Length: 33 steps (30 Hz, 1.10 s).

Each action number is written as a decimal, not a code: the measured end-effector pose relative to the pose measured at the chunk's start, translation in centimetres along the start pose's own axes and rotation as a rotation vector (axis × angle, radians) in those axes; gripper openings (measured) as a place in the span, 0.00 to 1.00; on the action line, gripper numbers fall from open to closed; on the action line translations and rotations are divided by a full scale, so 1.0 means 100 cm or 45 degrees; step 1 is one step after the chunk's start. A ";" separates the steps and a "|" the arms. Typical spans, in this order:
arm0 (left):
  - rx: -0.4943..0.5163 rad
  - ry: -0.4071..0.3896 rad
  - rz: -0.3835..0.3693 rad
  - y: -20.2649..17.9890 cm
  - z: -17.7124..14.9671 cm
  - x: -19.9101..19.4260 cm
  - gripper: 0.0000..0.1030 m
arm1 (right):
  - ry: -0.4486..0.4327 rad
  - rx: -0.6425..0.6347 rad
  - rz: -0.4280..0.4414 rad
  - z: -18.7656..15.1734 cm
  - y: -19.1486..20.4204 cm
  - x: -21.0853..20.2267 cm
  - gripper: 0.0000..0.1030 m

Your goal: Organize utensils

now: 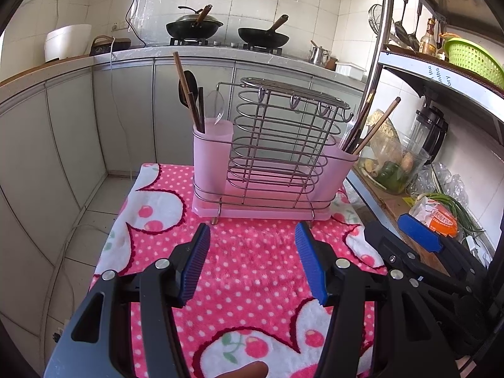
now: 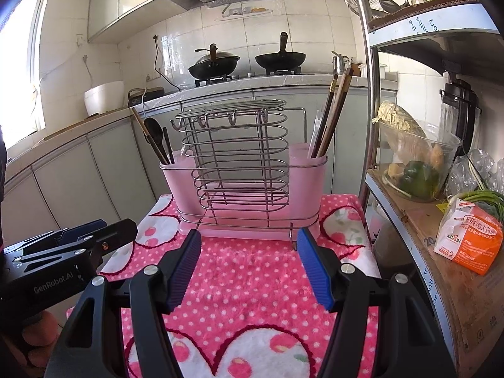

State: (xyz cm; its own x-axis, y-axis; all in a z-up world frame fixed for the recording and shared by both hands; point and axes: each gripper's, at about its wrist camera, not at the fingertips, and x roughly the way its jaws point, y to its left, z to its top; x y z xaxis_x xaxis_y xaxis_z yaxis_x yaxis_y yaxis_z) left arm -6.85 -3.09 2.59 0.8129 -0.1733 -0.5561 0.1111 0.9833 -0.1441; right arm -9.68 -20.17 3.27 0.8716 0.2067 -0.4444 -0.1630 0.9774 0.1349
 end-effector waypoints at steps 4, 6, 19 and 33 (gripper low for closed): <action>-0.004 0.003 -0.002 0.000 0.000 0.000 0.55 | -0.004 0.007 -0.002 0.000 -0.001 0.001 0.61; -0.004 0.006 -0.002 0.000 0.000 0.000 0.55 | 0.000 0.009 -0.002 0.000 -0.001 0.002 0.61; 0.002 0.002 0.009 0.001 0.001 0.000 0.55 | 0.005 0.017 -0.002 -0.002 -0.002 0.004 0.61; 0.014 -0.001 0.012 -0.002 0.001 0.001 0.55 | 0.004 0.018 -0.005 -0.003 -0.003 0.005 0.61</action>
State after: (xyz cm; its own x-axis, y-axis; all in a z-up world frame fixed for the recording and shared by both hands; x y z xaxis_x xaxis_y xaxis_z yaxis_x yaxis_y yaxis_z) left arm -6.73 -3.25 2.61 0.8142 -0.1643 -0.5568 0.1099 0.9854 -0.1300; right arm -9.31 -20.30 2.79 0.8708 0.2027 -0.4479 -0.1527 0.9775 0.1456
